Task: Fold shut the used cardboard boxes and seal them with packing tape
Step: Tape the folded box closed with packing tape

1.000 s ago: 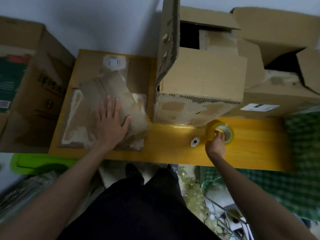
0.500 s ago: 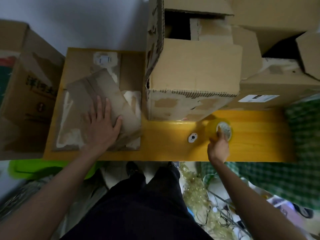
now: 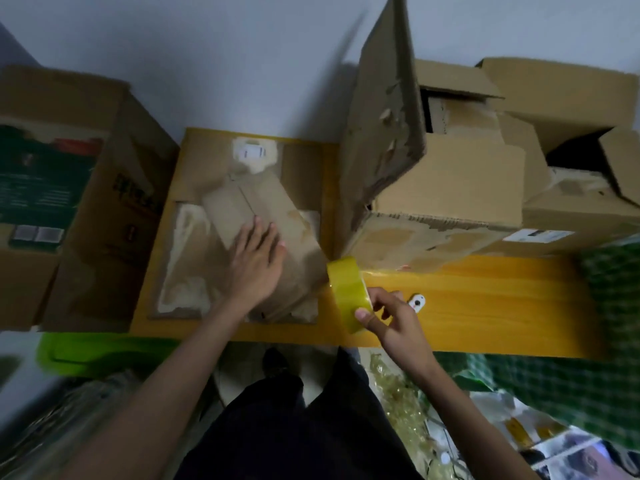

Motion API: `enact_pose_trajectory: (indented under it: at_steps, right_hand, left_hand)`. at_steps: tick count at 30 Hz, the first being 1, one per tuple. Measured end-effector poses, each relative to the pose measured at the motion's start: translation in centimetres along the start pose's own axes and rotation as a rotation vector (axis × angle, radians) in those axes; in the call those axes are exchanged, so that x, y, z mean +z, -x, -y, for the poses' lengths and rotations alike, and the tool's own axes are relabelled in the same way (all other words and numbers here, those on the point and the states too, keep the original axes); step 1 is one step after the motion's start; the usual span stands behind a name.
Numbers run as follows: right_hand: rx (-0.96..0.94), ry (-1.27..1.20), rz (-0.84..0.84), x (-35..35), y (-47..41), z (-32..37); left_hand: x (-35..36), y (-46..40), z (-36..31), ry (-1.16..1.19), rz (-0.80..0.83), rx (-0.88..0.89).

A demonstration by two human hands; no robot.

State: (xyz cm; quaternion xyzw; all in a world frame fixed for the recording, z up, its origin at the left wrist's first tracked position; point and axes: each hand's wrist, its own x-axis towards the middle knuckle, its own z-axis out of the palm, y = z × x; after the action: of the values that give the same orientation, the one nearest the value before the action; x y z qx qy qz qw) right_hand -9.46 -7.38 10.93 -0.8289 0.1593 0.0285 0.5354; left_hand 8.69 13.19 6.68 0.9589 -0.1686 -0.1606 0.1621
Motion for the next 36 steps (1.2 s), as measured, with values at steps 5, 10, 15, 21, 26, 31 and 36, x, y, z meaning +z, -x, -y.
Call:
enact_pose_trajectory:
  at_steps: [5,10,15,21,26,31,36]
  right_hand:
    - [-0.066,-0.109,-0.026,2.1,-3.1,5.8]
    - [-0.130,-0.183,0.152,3.2,-6.0,9.7]
    - [-0.090,-0.154,0.250,5.9,-8.8,9.6]
    - [-0.043,-0.166,0.318,5.2,-10.2,8.5]
    - [-0.012,-0.160,0.352,5.0,-11.1,9.1]
    - [-0.030,-0.121,0.370,5.1,-11.6,8.9]
    - [-0.067,-0.102,0.373,5.0,-11.6,8.7]
  left_hand:
    - [-3.0,0.0,0.0,0.117,0.073,0.023]
    - [-3.1,-0.2,1.3,0.343,0.044,0.089]
    - [-4.6,0.6,2.6,0.747,-0.027,-0.128]
    - [-5.8,0.9,4.7,0.849,-0.134,-0.051]
    - [-8.1,2.0,1.7,0.631,-0.238,0.159]
    - [-8.9,2.2,0.4,0.513,-0.353,0.149]
    - [-9.1,2.2,-0.5,0.491,-0.414,0.151]
